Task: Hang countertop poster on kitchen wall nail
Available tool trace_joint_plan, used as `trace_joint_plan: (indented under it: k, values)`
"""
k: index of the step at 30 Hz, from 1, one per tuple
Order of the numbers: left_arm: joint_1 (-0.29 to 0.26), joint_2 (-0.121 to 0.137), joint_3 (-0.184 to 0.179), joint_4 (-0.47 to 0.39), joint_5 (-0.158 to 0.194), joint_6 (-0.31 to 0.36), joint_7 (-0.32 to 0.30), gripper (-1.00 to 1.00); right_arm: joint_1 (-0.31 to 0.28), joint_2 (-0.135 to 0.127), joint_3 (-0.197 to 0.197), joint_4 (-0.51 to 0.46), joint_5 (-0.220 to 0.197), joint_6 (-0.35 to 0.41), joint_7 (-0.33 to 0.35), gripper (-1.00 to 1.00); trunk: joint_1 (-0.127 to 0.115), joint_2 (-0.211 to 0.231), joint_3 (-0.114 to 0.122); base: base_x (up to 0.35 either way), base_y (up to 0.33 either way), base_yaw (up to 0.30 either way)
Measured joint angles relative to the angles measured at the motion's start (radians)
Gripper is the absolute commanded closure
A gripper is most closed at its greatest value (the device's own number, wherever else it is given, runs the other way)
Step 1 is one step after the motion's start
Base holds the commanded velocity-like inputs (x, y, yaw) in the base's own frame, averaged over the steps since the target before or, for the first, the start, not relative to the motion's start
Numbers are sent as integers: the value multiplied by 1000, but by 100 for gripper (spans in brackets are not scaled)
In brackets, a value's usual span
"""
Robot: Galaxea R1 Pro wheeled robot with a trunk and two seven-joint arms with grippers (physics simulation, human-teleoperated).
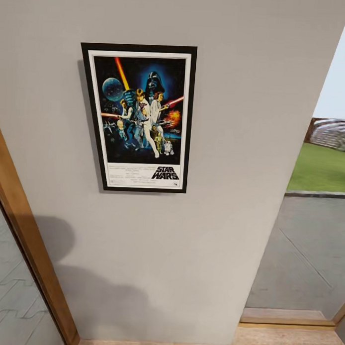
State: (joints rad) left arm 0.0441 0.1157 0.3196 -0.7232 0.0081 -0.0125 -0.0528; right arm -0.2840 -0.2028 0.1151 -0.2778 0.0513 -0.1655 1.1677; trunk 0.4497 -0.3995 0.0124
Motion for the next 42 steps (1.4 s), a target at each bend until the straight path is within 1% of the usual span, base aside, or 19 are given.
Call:
trace_joint_plan:
  k: [1, 2, 4, 5, 6, 7, 10, 13, 14, 16, 17, 18, 21, 24, 32, 35, 42]
  values:
    - [0, 0, -1, 1, 0, 0, 0, -100, 0, -2, 0, 16, 0, -6, -21, -100, 0, 0, 0, 0, 0, 0]
    - [0, -2, -4, 5, -1, 0, 1, -100, 2, -6, 0, 116, -8, -27, -255, -100, 0, 0, 0, 0, 0, 0]
    - [0, -3, -4, 7, -1, 0, 2, -100, 1, -2, -5, 149, -30, -31, -398, -100, 0, 0, 0, 0, 0, 0]
    - [0, -3, -3, 8, -1, 0, 2, -100, 1, -1, -5, 153, -35, -32, -442, -100, 0, 0, 1, 0, 0, 0]
    - [0, -4, -3, 8, -1, 0, 2, -100, 1, 0, -4, 155, -37, -32, -463, -100, 0, 0, 2, 0, 0, 0]
    - [0, -8, -4, 9, -2, 0, 3, -100, 1, 2, -6, 160, -43, -34, -554, -100, 0, 0, 3, 0, 0, 0]
    - [0, -10, -5, 10, -3, 0, 3, -100, 1, 3, -5, 162, -49, -34, -593, -100, 0, 0, 8, 0, 0, 0]
    - [0, -11, -10, 10, -3, 0, 3, -100, 1, 8, -5, 163, -73, -35, -633, -100, 0, 0, 13, 0, 0, 0]
    - [0, -12, -19, 10, -3, 0, 3, -100, 1, 12, -6, 168, -101, -36, -666, -100, 0, 0, 14, 0, 0, 0]
    - [0, -12, -33, 11, -4, 0, 3, -100, 1, 15, -6, 179, -142, -37, -707, -100, 0, 0, 17, 0, 0, 0]
    - [0, -12, -48, 11, -4, 0, 3, -100, 1, 18, -6, 189, -189, -37, -747, -100, 0, 0, 19, 0, 0, 0]
    - [0, -12, -55, 12, -4, 0, 3, -100, 1, 21, -5, 193, -214, -37, -768, -100, 0, 0, 21, 0, 0, 0]
    - [0, -12, -72, 13, -4, 0, 3, -100, 1, 33, -4, 202, -280, -37, -833, -100, 0, 0, 26, 0, 0, 0]
    - [0, -12, -81, 15, -4, 0, 4, -100, 1, 41, -4, 207, -315, -37, -873, -100, 0, 0, 30, 0, 0, 0]
    - [0, -12, -87, 33, -4, -1, 3, -100, 1, 44, -4, 210, -327, -40, -906, -100, 0, 0, 42, 0, 0, 0]
    - [0, -12, -87, 34, -4, -1, 4, -100, 1, 50, -4, 222, -327, -40, -911, -100, 0, 0, 44, 0, 0, 0]
    - [0, -13, -88, 35, -4, -1, 3, -100, 2, 56, -3, 299, -326, -38, -915, -100, 0, 0, 45, 0, 0, 0]
